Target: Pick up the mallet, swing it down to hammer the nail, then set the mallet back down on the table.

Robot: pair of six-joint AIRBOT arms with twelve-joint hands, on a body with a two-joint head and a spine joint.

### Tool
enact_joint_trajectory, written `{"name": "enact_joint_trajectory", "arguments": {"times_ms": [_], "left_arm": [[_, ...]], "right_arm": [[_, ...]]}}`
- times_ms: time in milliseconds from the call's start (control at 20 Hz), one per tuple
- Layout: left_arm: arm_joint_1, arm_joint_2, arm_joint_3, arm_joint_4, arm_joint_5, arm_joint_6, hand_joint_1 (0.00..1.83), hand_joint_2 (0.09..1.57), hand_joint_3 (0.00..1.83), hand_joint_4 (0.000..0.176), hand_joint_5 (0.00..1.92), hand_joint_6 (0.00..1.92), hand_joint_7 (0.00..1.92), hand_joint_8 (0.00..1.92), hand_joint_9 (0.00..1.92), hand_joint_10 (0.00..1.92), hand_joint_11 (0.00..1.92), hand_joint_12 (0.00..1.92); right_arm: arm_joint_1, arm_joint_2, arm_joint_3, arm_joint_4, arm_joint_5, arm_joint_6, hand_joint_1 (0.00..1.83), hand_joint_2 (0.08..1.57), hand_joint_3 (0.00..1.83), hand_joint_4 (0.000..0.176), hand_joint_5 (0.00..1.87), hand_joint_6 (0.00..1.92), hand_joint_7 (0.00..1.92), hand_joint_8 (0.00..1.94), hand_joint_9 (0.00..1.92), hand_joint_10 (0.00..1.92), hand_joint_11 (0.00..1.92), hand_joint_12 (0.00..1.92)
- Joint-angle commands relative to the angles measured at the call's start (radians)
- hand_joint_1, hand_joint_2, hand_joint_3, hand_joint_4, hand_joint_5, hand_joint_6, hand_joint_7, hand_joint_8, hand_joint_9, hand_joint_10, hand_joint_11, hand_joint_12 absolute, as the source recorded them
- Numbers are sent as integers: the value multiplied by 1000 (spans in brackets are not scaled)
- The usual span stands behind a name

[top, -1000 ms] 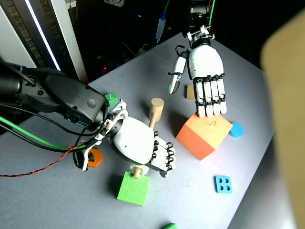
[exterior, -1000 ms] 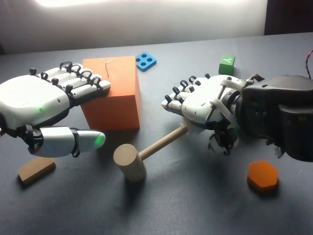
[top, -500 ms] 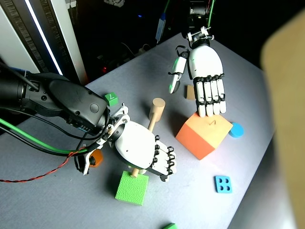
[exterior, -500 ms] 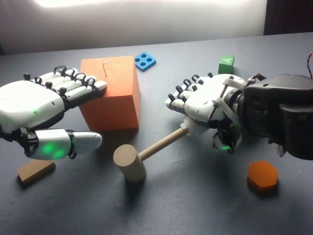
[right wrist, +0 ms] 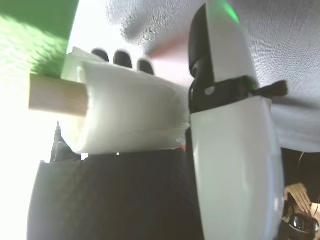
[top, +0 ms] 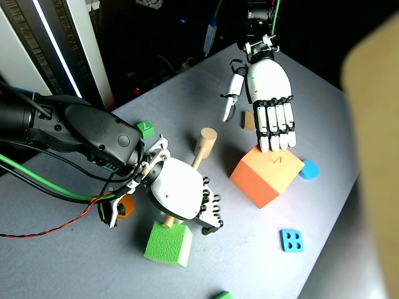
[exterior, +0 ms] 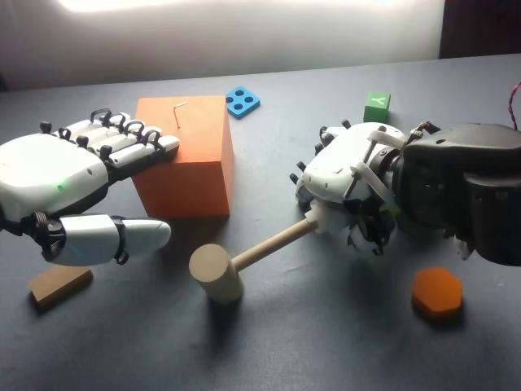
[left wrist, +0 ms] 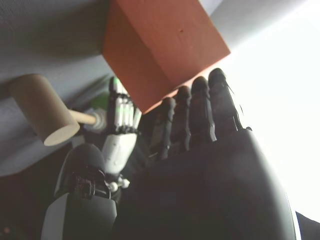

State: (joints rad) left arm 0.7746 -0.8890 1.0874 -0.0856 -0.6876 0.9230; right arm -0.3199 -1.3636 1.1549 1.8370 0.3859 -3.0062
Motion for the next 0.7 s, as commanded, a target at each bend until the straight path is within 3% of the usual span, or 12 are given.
{"name": "enact_joint_trajectory", "arguments": {"times_ms": [0, 50, 100, 150, 300, 450, 500, 650], "left_arm": [[-11, -1, 1, -9, -94, 8, 0, 1275, 1, 0, 76, 7, 52, 5, 7, 2, 0, 0], [-12, -1, 1, -9, -93, 12, 0, 1274, 1, 0, 87, 11, 66, 11, 19, 7, 0, 0], [-13, -1, 1, -9, -92, 14, 0, 1274, 1, 0, 97, 14, 81, 16, 33, 12, 0, 0], [-14, -1, 1, -9, -89, 16, 0, 1273, 0, 0, 90, 10, 76, 12, 28, 9, 0, 0], [-16, -1, 1, -3, -85, 17, 0, 1266, 0, 0, 90, 8, 77, 10, 24, 6, 0, 0], [-16, -1, 2, -3, -84, 17, 0, 1266, 0, 0, 80, 3, 67, 5, 19, 3, 0, 0], [-16, -1, 2, -3, -84, 17, 0, 1270, 0, 0, 88, 4, 80, 6, 37, 7, 0, 0], [-17, -1, 3, -3, -82, 17, 0, 1267, 0, 0, 71, 0, 67, 0, 30, 3, 0, 0]], "right_arm": [[8, 3, 1, -27, -3, -4, 1226, 964, 2, 0, 606, 826, 615, 1001, 506, 1163, 120, 1572], [9, 3, 1, -27, -4, -4, 1213, 981, 6, 0, 577, 1014, 590, 1168, 500, 1271, 140, 1613], [12, 3, 1, -27, -5, -4, 1177, 1163, 18, 0, 725, 1201, 759, 1367, 540, 1423, 195, 1690], [15, 3, 1, -27, -7, -4, 1175, 1196, 9, 0, 776, 1215, 807, 1389, 584, 1458, 249, 1695], [27, 7, 1, -27, -7, -4, 1145, 1248, 18, 0, 662, 1486, 791, 1408, 703, 1529, 417, 1655], [29, 9, 1, -27, -7, -4, 1133, 1261, 27, 0, 635, 1573, 774, 1405, 772, 1527, 492, 1600], [31, 13, -1, -27, -6, -4, 1208, 1263, 18, 0, 700, 1860, 880, 1931, 924, 1854, 762, 1724], [33, 40, -34, -27, -3, -4, 1248, 1270, 7, 0, 827, 1921, 1050, 1941, 1139, 1921, 1088, 1906]]}}
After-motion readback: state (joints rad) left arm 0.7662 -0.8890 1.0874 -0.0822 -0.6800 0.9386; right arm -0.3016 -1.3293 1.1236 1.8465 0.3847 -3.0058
